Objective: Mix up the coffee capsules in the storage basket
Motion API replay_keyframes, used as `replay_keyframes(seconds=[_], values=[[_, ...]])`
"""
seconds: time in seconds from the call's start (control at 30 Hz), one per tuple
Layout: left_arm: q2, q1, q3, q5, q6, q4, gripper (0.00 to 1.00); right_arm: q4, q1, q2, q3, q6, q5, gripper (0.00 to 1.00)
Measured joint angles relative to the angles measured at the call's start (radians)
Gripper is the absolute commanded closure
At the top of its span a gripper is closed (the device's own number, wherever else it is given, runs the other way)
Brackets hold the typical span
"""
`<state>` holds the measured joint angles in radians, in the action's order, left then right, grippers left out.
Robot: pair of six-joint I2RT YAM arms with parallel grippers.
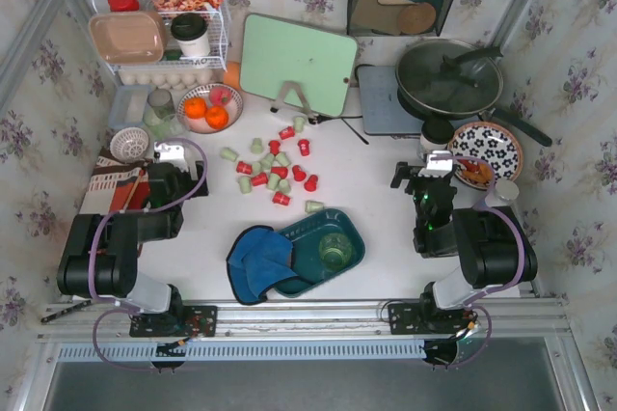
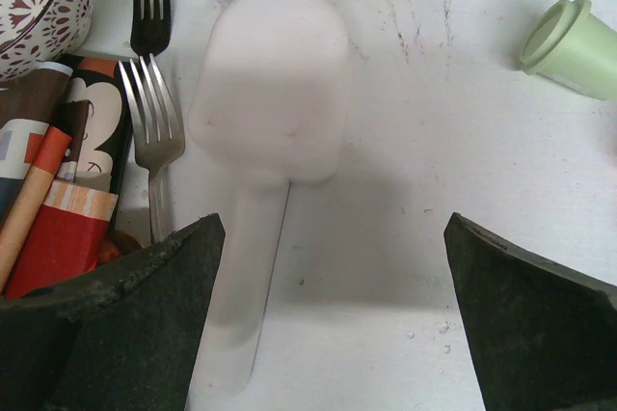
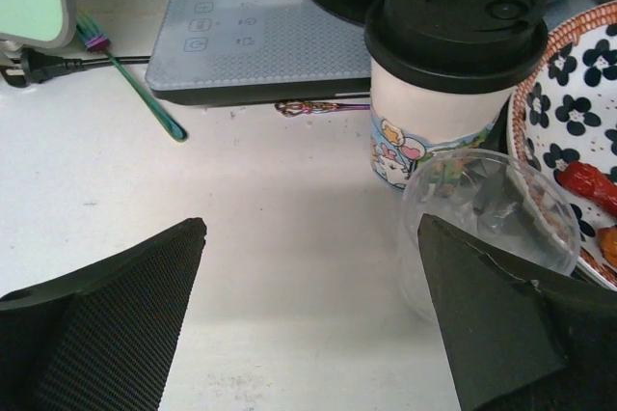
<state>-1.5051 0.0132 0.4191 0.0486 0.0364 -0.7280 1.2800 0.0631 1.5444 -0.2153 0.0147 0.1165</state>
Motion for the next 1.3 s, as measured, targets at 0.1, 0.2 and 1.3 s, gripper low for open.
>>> replay_keyframes(seconds=[0.1, 0.2, 1.3], values=[[0.0, 0.0, 0.0, 0.0, 0.0, 0.0, 0.0, 0.0, 0.0, 0.0, 0.001, -0.007, -0.022, 0.0], [0.0, 0.0, 0.0, 0.0, 0.0, 0.0, 0.0, 0.0, 0.0, 0.0, 0.002, -0.015, -0.035, 0.0], [0.0, 0.0, 0.0, 0.0, 0.0, 0.0, 0.0, 0.0, 0.0, 0.0, 0.002, -0.02, -0.044, 0.0]])
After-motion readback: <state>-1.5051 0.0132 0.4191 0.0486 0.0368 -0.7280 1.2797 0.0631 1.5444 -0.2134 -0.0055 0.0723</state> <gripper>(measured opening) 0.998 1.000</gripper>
